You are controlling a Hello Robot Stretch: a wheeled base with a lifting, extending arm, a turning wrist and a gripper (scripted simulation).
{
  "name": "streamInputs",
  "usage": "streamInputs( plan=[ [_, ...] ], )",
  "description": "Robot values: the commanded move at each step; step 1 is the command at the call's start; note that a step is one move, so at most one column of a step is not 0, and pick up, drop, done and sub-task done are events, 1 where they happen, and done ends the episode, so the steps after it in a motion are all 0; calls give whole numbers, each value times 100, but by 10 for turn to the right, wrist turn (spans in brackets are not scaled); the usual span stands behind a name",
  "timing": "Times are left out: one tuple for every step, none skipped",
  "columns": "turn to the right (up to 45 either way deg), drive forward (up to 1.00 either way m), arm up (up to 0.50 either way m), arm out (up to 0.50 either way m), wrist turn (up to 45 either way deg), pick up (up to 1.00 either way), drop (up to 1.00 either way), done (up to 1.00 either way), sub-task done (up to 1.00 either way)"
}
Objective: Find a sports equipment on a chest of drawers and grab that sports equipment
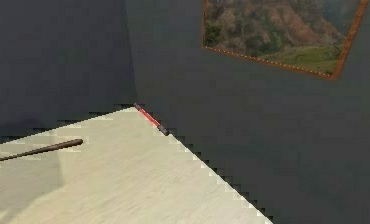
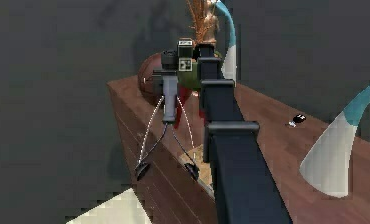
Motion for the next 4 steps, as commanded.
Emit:
streamInputs(
  plan=[
    [0, 0, 0, 0, 450, 0, 0, 0, 0],
    [0, 0, 0, 0, 450, 0, 0, 0, 0],
    [0, 0, 0, 0, 450, 0, 0, 0, 0],
    [0, 0, 0, 0, 330, 0, 0, 0, 0]
  ],
)
